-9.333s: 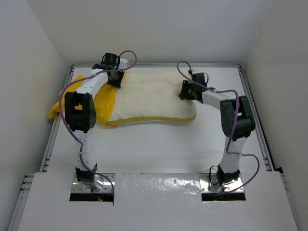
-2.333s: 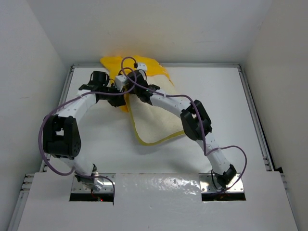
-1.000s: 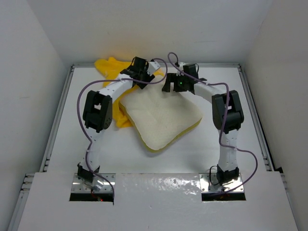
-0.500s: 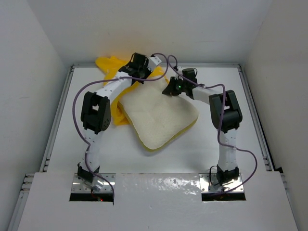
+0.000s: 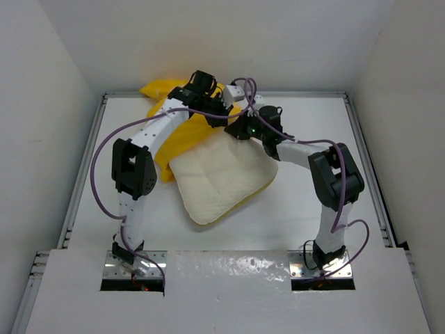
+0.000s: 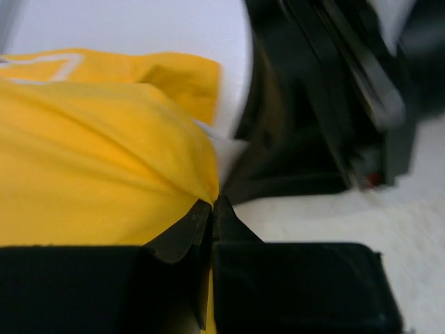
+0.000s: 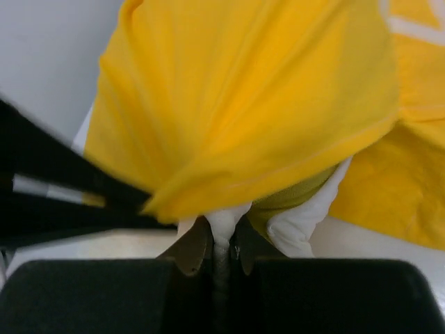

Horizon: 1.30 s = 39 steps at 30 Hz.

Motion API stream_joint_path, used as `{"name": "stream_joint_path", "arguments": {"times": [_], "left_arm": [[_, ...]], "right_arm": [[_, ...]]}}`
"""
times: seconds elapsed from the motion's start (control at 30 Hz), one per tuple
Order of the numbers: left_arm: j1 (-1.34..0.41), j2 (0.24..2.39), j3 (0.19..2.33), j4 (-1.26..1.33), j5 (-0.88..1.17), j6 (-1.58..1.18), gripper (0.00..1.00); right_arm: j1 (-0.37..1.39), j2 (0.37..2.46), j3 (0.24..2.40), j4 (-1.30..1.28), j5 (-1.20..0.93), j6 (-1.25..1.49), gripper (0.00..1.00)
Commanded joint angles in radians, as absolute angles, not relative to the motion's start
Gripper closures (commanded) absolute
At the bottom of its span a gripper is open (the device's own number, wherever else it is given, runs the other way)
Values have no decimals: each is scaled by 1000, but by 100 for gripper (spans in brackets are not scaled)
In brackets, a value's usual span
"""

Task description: Put the pillow into the pillowcase

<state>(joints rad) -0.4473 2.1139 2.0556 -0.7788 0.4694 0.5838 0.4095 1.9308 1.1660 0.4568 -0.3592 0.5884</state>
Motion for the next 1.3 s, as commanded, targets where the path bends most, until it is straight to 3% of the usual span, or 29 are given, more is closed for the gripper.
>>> {"name": "stream_joint_path", "arguments": {"times": [0.0, 0.07, 0.2, 0.3, 0.33, 0.37, 0.4, 0.43, 0.47, 0.5, 0.53, 0.63, 0.7, 0.77, 0.8, 0.83, 0.87, 0.9, 0.93, 1.03, 1.13, 1.17, 1.23, 1.27], "left_arm": [[-491, 2034, 1985, -876, 791, 643, 100], [-512, 1991, 1916, -943, 842, 756, 100], [-535, 1924, 1792, -1132, 943, 1076, 100], [-517, 1873, 1691, -1108, 843, 1063, 100], [-499, 1844, 1668, -1074, 801, 1033, 97], [-473, 1826, 1646, -1040, 798, 1000, 86], [-412, 1810, 1625, -976, 799, 918, 71], [-384, 1781, 1624, -951, 784, 875, 52], [-358, 1766, 1641, -930, 761, 835, 47], [-319, 1741, 1652, -902, 683, 756, 43], [-305, 1727, 1661, -897, 637, 730, 42], [-249, 1660, 1638, -879, 473, 634, 41], [-169, 1623, 1562, -873, 428, 566, 45], [-91, 1577, 1447, -879, 362, 525, 89], [-71, 1569, 1409, -914, 342, 523, 100], [-52, 1572, 1369, -932, 322, 523, 100], [-34, 1577, 1274, -927, 310, 497, 99], [-28, 1588, 1220, -908, 290, 476, 78], [-26, 1592, 1125, -879, 291, 462, 66], [-26, 1614, 1056, -740, 347, 355, 42], [-26, 1626, 1052, -600, 351, 275, 40], [-26, 1629, 1048, -519, 338, 258, 39], [-26, 1644, 1020, -412, 261, 201, 39], [-25, 1655, 1013, -384, 243, 193, 39]], "right_arm": [[407, 1876, 1100, 918, -193, 841, 100], [402, 1885, 1059, 988, -71, 917, 100], [403, 1868, 1003, 776, 366, 1003, 100], [403, 1891, 1072, 593, 353, 933, 100], [399, 1901, 1094, 565, 297, 837, 88], [396, 1910, 1129, 546, 225, 787, 68], [391, 1916, 1141, 510, 74, 741, 34], [388, 1911, 1149, 483, 13, 670, 27], [387, 1905, 1158, 456, -35, 631, 20], [385, 1882, 1160, 393, -101, 547, 6], [384, 1867, 1167, 352, -118, 504, 1], [370, 1813, 1192, 169, -162, 367, 6], [351, 1790, 1200, 65, -190, 339, 15], [322, 1778, 1215, -28, -254, 310, 19], [318, 1782, 1224, -63, -262, 295, 15], [318, 1792, 1232, -92, -262, 270, 8], [318, 1798, 1227, -118, -274, 268, 6], [316, 1801, 1218, -120, -281, 268, 5], [318, 1808, 1189, -115, -284, 273, 5], [318, 1815, 1114, -31, -313, 327, 9], [344, 1810, 1053, 27, -334, 359, 26], [359, 1801, 1042, 32, -333, 359, 40], [408, 1787, 994, 76, -325, 379, 59], [441, 1770, 974, 103, -327, 386, 80]]}}
